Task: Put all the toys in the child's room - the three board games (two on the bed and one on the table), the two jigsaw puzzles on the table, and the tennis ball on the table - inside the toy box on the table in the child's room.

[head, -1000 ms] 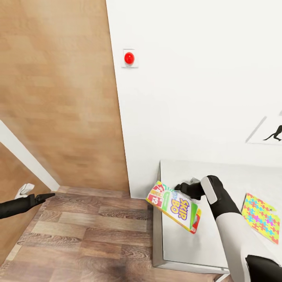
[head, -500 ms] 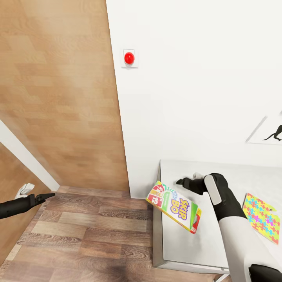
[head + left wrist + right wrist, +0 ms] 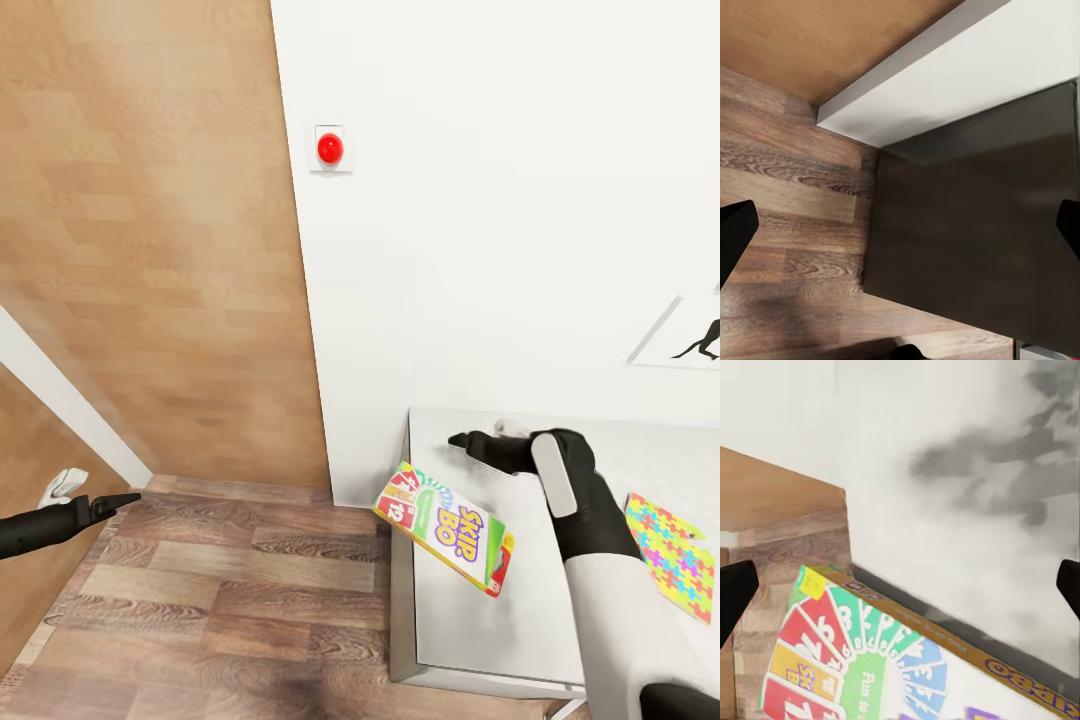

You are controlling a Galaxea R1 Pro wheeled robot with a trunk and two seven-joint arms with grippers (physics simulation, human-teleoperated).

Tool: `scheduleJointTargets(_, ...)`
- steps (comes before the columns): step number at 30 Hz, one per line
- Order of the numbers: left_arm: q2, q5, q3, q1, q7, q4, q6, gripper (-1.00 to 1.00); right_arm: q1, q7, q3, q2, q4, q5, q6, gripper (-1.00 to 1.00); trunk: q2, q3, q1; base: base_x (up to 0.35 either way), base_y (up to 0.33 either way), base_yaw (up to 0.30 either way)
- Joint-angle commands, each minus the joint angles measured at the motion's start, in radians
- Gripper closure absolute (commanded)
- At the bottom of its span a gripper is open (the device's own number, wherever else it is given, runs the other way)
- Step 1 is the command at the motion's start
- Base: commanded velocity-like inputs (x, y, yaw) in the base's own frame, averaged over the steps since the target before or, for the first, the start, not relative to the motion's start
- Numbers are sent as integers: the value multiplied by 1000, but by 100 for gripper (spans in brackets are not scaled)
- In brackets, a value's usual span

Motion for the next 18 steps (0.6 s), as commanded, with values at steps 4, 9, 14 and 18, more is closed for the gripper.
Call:
scheduleJointTargets(4,-1,-10,4,-2,-9,-1,10,-100,35,61,-1,-5,-91,-60,4,-100,-2,-2,1,0,0,0)
scheduleJointTargets(9,-1,-10,4,-2,-9,-1,10,-100,116,140,-4,-38,-204,-156,4,-100,-2,0,1,0,0,-34)
scheduleJointTargets(14,-1,-10,4,-2,-9,-1,10,-100,224,224,-7,-86,-309,-299,4,-100,-2,5,1,0,0,-112)
scheduleJointTargets(18,-2,-10,4,-2,-8,-1,10,-100,330,307,-18,-120,-363,-420,4,-100,-2,10,1,0,0,-140)
